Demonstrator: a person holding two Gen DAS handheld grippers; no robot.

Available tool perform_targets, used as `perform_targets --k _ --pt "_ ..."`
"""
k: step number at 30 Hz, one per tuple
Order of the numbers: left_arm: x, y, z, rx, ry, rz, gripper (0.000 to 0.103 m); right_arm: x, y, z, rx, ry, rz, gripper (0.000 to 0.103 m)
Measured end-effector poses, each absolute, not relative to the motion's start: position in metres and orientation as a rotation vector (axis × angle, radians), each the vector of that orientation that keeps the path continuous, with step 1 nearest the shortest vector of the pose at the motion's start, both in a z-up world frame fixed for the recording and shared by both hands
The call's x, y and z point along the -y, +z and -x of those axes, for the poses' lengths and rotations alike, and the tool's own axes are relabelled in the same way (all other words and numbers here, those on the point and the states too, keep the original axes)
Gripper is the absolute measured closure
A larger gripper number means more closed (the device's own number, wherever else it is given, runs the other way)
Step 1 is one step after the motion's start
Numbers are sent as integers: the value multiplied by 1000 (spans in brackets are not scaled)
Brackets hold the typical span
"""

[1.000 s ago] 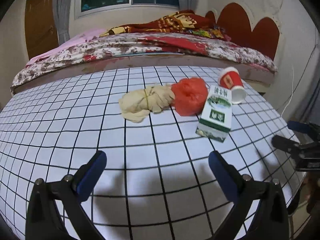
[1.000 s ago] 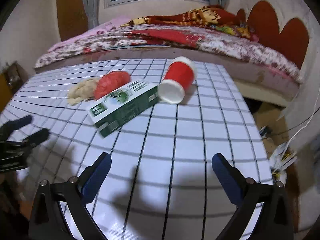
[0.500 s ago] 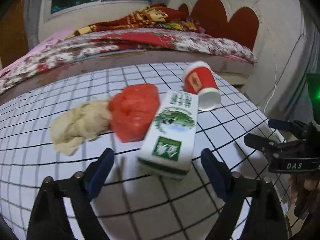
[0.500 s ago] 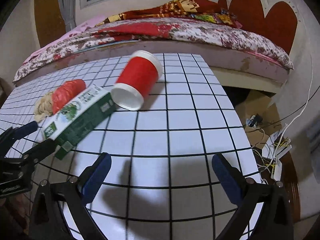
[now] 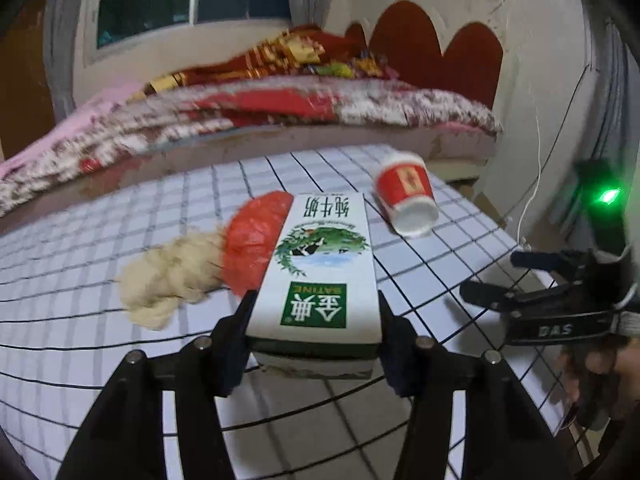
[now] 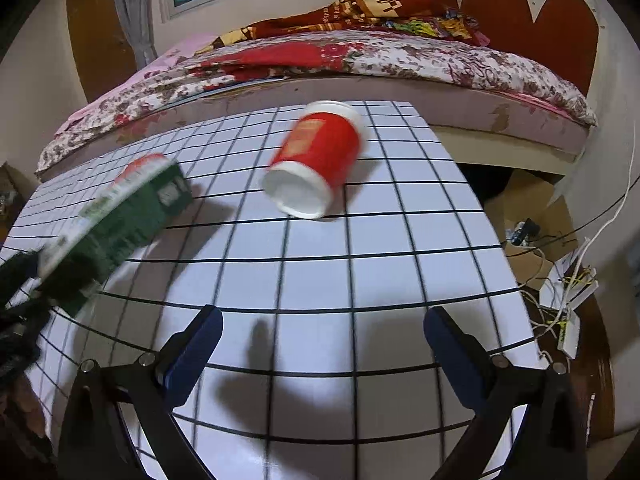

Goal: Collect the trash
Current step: 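Grasp the milk carton with the left tool while the right grasps the red plastic bag, then lift the milk carton and red bag and carry them over the black bin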

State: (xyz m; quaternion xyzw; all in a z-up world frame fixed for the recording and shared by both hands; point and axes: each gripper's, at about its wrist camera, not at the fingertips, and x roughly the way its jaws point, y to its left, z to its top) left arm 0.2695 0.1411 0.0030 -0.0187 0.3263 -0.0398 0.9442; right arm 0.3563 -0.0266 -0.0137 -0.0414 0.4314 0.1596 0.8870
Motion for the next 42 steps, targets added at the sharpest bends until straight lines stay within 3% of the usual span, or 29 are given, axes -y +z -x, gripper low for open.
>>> perform_targets --k 9,16,23,30,35,36,37,38,42 --pt "-201 37 -225 -540 5 69 48 19 -14 -350 -891 338 92 1" --pt "-251 16 -222 -570 154 133 48 29 -11 -356 -883 333 41 1" --pt "-275 -13 -230 -632 250 170 48 -24 -4 -354 -840 460 73 1" --pt "-279 -20 -235 -645 295 149 48 -96 6 -383 -815 550 86 11" --pt "-284 -25 -237 -662 306 164 48 -133 -12 -402 -892 560 133 29" --pt "-284 -26 -238 -667 305 164 48 -139 -18 -404 -911 560 151 39" --pt "-284 -27 -238 -672 303 160 48 -141 -22 -404 -928 570 161 70" --pt "-284 -28 -238 -674 301 158 48 -144 -26 -403 -952 601 161 85" --pt "-278 -23 -229 -663 291 137 48 -129 -14 -383 -900 615 148 89"
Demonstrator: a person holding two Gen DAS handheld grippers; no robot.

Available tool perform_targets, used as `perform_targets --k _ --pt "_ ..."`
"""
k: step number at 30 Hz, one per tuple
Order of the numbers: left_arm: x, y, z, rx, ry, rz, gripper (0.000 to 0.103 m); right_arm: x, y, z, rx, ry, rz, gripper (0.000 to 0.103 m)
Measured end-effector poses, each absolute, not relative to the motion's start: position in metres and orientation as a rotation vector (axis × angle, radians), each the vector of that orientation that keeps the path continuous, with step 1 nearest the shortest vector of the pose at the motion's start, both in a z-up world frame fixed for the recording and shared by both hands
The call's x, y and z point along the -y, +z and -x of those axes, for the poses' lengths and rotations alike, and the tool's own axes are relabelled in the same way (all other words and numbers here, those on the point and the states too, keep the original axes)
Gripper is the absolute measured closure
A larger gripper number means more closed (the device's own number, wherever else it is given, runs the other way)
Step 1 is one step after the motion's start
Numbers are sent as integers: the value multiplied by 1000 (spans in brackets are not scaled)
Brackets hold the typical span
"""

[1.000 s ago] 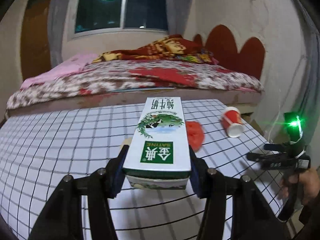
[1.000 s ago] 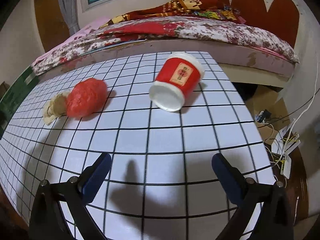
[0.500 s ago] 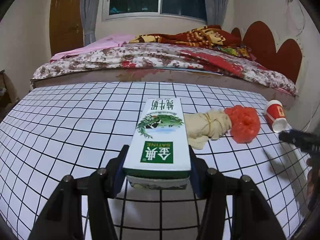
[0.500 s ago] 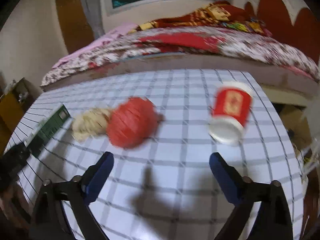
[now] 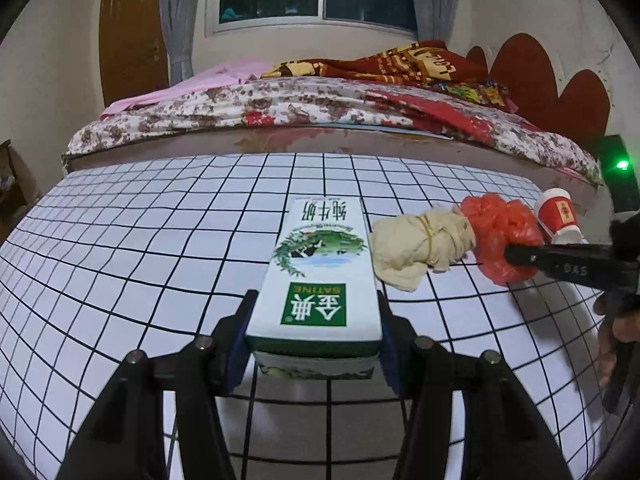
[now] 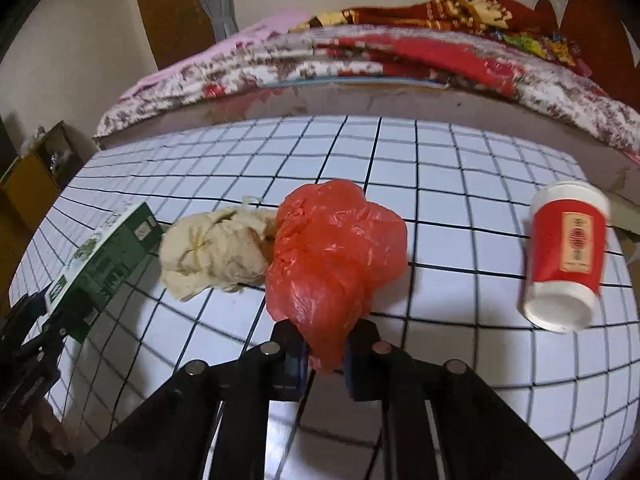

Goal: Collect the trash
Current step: 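Lift the milk carton and red bag and carry them over the black bin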

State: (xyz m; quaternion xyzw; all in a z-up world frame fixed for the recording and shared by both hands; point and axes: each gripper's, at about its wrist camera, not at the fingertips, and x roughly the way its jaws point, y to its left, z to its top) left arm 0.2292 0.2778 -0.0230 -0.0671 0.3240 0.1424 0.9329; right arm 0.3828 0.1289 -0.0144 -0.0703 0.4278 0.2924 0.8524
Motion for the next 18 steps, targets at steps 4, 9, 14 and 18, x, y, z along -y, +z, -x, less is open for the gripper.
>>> perform_targets --k 4,9,14,18 --pt "-264 -12 -218 -638 276 116 48 -112 4 -356 -831 619 187 90" --pt "-232 7 -198 -596 237 106 48 -81 28 -325 -773 614 199 90" --pt "-194 20 -187 -574 174 97 48 -36 41 -296 -750 587 195 90" --pt "-161 26 -179 -562 119 80 48 5 48 -276 -739 547 187 90"
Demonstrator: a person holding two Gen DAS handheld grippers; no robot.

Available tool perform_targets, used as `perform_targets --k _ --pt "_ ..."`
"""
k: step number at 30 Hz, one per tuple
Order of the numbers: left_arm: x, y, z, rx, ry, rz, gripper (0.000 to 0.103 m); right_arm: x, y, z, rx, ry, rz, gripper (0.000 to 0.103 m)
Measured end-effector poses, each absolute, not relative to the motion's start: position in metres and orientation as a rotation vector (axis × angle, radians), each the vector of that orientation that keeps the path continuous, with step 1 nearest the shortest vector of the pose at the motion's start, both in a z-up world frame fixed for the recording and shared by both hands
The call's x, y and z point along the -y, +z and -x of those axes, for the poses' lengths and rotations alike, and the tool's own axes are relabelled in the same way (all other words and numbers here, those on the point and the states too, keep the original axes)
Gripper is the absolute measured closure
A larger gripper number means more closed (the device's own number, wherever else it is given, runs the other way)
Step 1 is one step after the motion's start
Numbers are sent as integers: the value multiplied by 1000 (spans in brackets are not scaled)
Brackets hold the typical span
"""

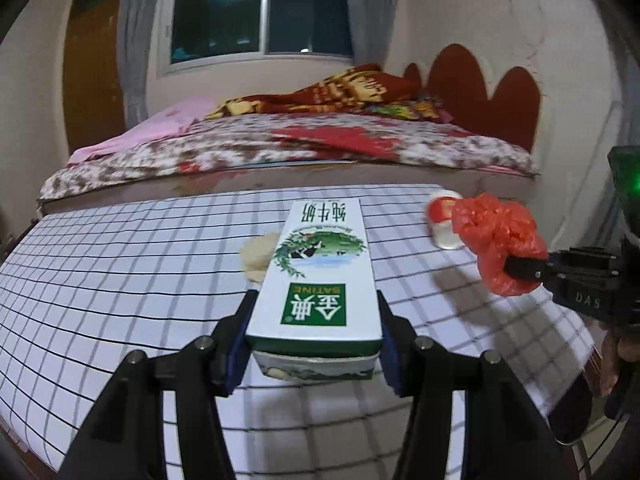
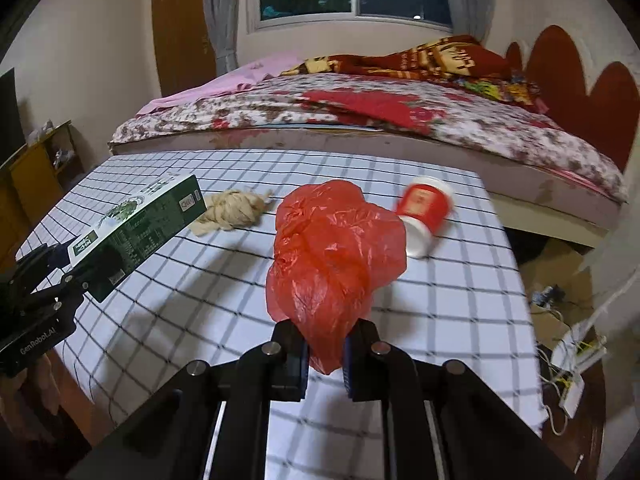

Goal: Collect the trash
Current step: 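Lift the milk carton and red bag and carry them over the black bin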

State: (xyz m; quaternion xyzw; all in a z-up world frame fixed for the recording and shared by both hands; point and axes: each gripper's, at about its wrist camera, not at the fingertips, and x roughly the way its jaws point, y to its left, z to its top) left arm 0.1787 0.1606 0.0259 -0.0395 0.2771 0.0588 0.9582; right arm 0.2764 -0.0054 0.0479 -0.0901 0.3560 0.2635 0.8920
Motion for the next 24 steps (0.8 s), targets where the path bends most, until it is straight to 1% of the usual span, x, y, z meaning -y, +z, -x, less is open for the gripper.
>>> perform_targets --k 9,17,24 --pt "-107 34 -170 -556 43 60 48 86 62 -253 -717 459 93 90" --pt "-59 42 -167 -542 -36 30 48 134 74 -235 -692 390 64 90" --pt "-16 46 -168 -535 -119 -5 48 178 75 -219 -692 320 43 89"
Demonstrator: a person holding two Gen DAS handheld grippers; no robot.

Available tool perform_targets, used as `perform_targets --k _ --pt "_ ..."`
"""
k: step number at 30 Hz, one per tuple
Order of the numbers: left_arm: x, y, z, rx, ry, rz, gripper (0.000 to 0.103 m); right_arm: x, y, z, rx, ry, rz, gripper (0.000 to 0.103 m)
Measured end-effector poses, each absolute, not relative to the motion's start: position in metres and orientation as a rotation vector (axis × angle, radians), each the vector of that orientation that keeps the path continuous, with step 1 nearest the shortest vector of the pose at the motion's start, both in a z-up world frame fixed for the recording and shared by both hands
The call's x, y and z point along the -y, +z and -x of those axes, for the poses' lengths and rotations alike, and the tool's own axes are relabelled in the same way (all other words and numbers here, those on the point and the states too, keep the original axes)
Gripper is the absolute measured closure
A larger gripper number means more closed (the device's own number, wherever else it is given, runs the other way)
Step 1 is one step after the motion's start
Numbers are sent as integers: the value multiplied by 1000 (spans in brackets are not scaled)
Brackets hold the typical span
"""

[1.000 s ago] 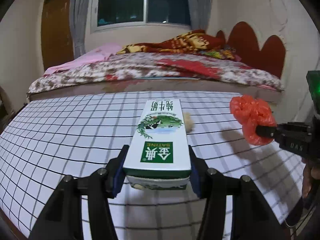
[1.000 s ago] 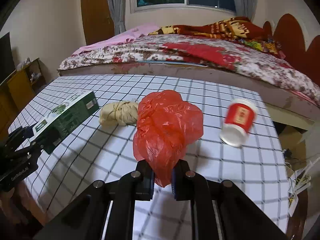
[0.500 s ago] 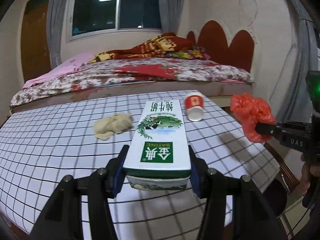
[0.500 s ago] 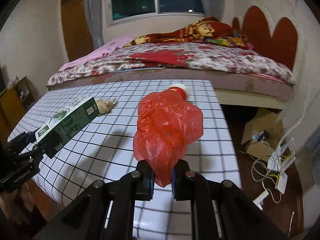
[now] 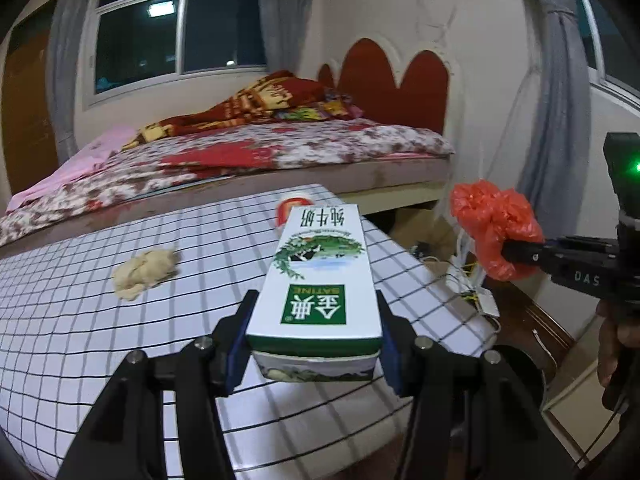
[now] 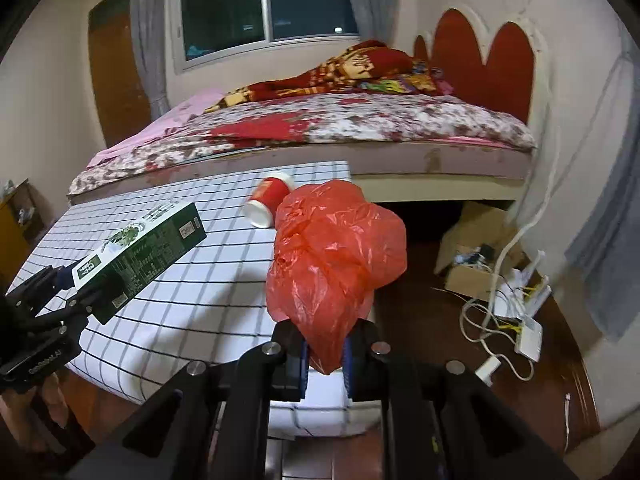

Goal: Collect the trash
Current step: 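Lift the milk carton and red bag and carry them over the black bin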

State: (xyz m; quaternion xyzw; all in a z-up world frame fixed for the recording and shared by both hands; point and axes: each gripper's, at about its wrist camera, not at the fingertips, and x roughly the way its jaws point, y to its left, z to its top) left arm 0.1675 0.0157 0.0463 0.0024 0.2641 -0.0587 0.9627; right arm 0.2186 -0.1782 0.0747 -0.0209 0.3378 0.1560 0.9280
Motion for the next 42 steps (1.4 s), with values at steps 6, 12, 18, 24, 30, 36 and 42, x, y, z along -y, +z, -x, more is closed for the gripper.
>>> perform_targets --k 6,12,18,24,30,36,42 --pt "24 48 -167 -534 -190 -30 48 218 77 -204 -688 253 11 89" --pt "59 47 -163 -539 -265 -53 48 251 75 -191 -694 202 -11 89" --pt "90 42 -157 -552 -317 -76 48 284 70 -180 -704 148 -34 89" --pt "119 35 -153 -569 -370 -93 48 310 61 -168 -721 106 -49 89" --pt "157 24 -147 -597 -450 -123 48 339 44 -157 -762 59 -65 89" --pt "193 2 -144 -656 -530 -146 48 375 13 -149 -836 0 -106 89" --pt "224 -25 -141 -726 -582 -182 48 400 -27 -140 -927 -26 -130 89"
